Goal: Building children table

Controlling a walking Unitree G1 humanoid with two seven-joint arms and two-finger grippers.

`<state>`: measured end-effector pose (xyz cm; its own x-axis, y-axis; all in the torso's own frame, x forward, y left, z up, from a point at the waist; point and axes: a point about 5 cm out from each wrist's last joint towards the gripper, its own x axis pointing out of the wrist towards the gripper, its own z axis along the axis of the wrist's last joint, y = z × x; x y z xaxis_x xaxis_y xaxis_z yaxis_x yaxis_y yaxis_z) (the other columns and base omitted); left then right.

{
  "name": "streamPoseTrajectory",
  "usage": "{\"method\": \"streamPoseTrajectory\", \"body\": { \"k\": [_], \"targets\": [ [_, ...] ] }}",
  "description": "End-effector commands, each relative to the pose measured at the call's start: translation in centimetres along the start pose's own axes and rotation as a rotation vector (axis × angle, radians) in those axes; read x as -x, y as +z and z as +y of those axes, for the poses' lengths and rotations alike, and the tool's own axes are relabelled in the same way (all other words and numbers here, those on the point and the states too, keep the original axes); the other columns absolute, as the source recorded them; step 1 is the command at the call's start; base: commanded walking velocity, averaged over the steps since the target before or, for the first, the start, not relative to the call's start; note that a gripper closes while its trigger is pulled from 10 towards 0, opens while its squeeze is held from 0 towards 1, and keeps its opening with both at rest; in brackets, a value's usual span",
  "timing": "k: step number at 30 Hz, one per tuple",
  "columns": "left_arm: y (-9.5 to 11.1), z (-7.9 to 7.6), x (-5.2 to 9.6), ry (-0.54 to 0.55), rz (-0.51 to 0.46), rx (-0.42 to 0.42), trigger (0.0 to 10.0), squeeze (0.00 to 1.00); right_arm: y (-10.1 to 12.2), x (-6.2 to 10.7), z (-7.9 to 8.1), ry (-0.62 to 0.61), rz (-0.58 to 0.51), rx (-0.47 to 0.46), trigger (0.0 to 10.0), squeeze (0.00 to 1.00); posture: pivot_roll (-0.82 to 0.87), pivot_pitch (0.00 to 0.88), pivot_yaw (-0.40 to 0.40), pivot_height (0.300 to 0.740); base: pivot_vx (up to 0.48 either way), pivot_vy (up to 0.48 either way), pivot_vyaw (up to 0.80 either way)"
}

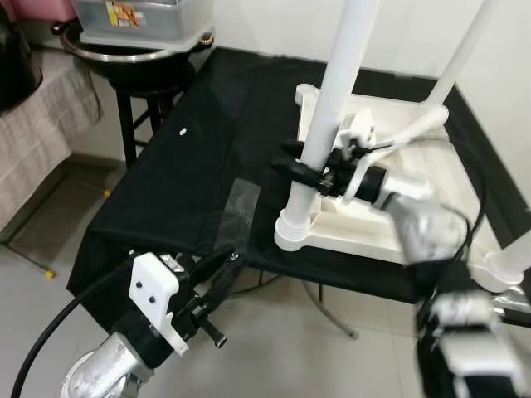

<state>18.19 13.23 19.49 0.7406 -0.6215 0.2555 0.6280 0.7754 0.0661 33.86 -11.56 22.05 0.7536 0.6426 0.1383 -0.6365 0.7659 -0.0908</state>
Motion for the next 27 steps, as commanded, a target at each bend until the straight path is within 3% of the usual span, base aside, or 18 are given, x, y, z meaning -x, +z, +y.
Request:
{"method": "streamPoseTrajectory", "body": {
  "k": [1,2,6,9,10,12,13,14,15,16,19,20,23,24,25,26,27],
  "targets": [
    [0.0,0.1,0.1,-0.032,0.018,0.013,0.0,0.0,-5.5,2.8,2.0,-0.311,0.237,0.03,0.0,0.0,0.06,0.153,-0.066,0.74,0.0,0.0,0.0],
    [-0.1,0.2,0.0,-0.041,0.021,0.019,0.0,0.0,-5.8,3.0,3.1,-0.352,0.231,0.014,0.0,0.0,0.06,0.153,-0.066,0.74,0.0,0.0,0.0],
    [-0.1,0.1,-0.2,-0.055,0.021,0.031,0.0,0.0,-5.4,2.0,3.5,-0.364,0.205,-0.01,0.0,0.0,0.05,0.139,-0.06,0.74,0.0,0.0,0.0],
    [-0.2,0.3,-0.5,-0.064,0.024,0.028,0.0,0.0,-4.2,0.0,3.8,-0.338,0.149,-0.026,0.0,0.0,0.06,0.131,-0.059,0.74,0.0,0.0,0.0],
    [-0.2,0.4,-0.6,-0.064,0.025,0.024,0.0,0.0,-4.0,-0.3,3.8,-0.332,0.139,-0.021,3.1,0.0,0.06,0.129,-0.061,0.74,0.0,0.0,0.0],
    [-0.2,0.4,-0.6,-0.064,0.026,0.021,0.0,0.0,-3.8,-0.4,3.8,-0.332,0.136,-0.017,3.1,0.0,0.06,0.127,-0.061,0.74,0.0,0.0,0.0],
    [-0.2,0.5,-0.6,-0.068,0.032,0.011,0.0,0.0,-3.4,-0.3,3.6,-0.353,0.128,-0.011,10.0,0.0,0.06,0.123,-0.059,0.74,0.0,0.0,0.0],
    [-0.3,0.5,-0.7,-0.065,0.042,0.0,6.3,0.0,-2.9,-0.3,3.4,-0.347,0.114,-0.012,10.0,0.0,0.06,0.123,-0.059,0.74,0.0,0.0,0.0],
    [-0.4,0.6,-0.7,-0.062,0.051,-0.005,10.0,0.0,-2.4,-0.2,3.2,-0.356,0.1,-0.017,10.0,0.7,0.05,0.122,-0.057,0.74,0.0,0.0,0.0],
    [-0.4,0.6,-0.8,-0.064,0.055,-0.008,10.0,0.0,-2.0,-0.2,3.0,-0.345,0.085,-0.026,10.0,1.0,0.05,0.12,-0.056,0.74,0.0,0.0,0.0],
    [-0.5,0.5,-0.9,-0.07,0.056,-0.008,10.0,0.0,-0.9,-0.6,2.3,-0.237,0.032,-0.055,10.0,1.0,0.05,0.121,-0.057,0.74,0.0,0.0,0.0],
    [-0.5,0.5,-0.9,-0.07,0.057,-0.008,10.0,0.0,-0.3,-0.7,1.9,-0.15,0.01,-0.056,10.0,1.0,0.05,0.121,-0.058,0.74,0.0,0.0,0.0],
    [-0.5,0.4,-0.9,-0.071,0.057,-0.009,10.0,0.0,0.2,-0.7,1.6,-0.092,-0.004,-0.056,10.0,1.0,0.05,0.121,-0.058,0.74,0.0,0.0,0.0],
    [-0.5,0.4,-0.9,-0.071,0.057,-0.01,10.0,0.0,0.7,-0.8,1.2,0.0,-0.008,-0.05,10.0,0.84,0.06,0.124,-0.063,0.74,0.0,0.0,0.0],
    [-0.5,0.4,-0.9,-0.071,0.057,-0.01,10.0,0.0,0.7,-0.8,1.2,0.0,-0.008,-0.05,10.0,0.84,0.06,0.124,-0.063,0.74,0.0,0.0,0.0],
    [-0.4,0.3,-0.9,-0.071,0.058,-0.011,10.0,0.0,1.5,-0.5,0.1,0.206,0.003,0.005,10.0,0.0,0.06,0.129,-0.069,0.74,0.0,0.0,0.0],
    [-0.4,0.3,-0.9,-0.071,0.058,-0.012,10.0,0.0,1.7,-0.4,-0.2,0.275,0.014,0.021,10.0,0.0,0.06,0.129,-0.069,0.74,0.0,0.0,0.0]
  ]
}}
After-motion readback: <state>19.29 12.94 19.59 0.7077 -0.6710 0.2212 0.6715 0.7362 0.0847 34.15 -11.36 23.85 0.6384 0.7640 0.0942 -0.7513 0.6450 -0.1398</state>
